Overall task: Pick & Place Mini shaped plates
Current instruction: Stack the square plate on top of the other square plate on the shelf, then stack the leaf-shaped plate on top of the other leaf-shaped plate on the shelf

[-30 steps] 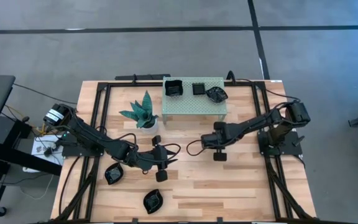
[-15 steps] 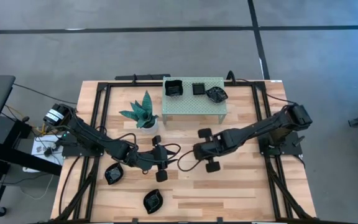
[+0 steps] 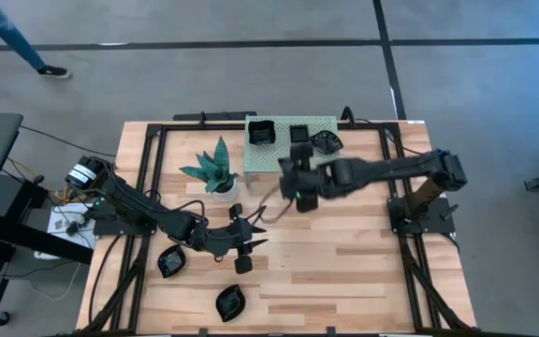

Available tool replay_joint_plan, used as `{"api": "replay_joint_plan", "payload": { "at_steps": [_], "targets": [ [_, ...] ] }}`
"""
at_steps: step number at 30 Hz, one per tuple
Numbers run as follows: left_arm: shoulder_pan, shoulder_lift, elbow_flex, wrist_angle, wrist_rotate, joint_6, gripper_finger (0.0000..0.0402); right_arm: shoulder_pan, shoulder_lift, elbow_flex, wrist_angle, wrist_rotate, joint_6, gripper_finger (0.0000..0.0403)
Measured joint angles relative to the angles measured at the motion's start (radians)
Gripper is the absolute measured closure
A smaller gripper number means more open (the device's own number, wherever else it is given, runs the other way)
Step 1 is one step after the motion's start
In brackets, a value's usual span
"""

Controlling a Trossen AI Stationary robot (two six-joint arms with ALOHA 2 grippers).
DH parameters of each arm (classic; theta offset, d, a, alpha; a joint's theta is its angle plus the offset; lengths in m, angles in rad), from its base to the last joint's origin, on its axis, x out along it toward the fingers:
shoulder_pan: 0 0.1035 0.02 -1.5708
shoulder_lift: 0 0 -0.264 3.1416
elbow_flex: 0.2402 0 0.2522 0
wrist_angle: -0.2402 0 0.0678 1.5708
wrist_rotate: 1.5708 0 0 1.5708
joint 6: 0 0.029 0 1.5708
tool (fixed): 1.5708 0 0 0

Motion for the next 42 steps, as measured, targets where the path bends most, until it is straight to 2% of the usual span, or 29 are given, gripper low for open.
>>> {"api": "replay_joint_plan", "payload": {
  "at_steps": [6, 10, 14, 17, 31, 42],
  "targets": [
    [0.000, 0.000, 0.000, -0.001, 0.001, 0.000, 0.0284, -0.207, 0.000, 0.012, -0.018, -0.031, -0.069, 0.0402],
    [0.000, 0.000, 0.000, -0.002, 0.001, 0.000, 0.0284, -0.339, 0.000, 0.012, -0.018, -0.143, -0.071, 0.0402],
    [0.000, 0.000, 0.000, -0.002, 0.001, 0.000, 0.0284, -0.411, 0.000, 0.012, 0.005, -0.228, -0.129, 0.0402],
    [0.000, 0.000, 0.000, -0.002, 0.000, 0.000, 0.0284, -0.427, 0.000, 0.012, 0.042, -0.230, -0.177, 0.0402],
    [0.000, 0.000, 0.000, -0.002, 0.000, 0.000, 0.0284, -0.442, 0.000, 0.012, 0.059, -0.234, -0.201, 0.0397],
    [0.000, 0.000, 0.000, -0.002, 0.000, 0.000, 0.0284, -0.444, 0.000, 0.012, 0.059, -0.234, -0.182, 0.0324]
  ]
}}
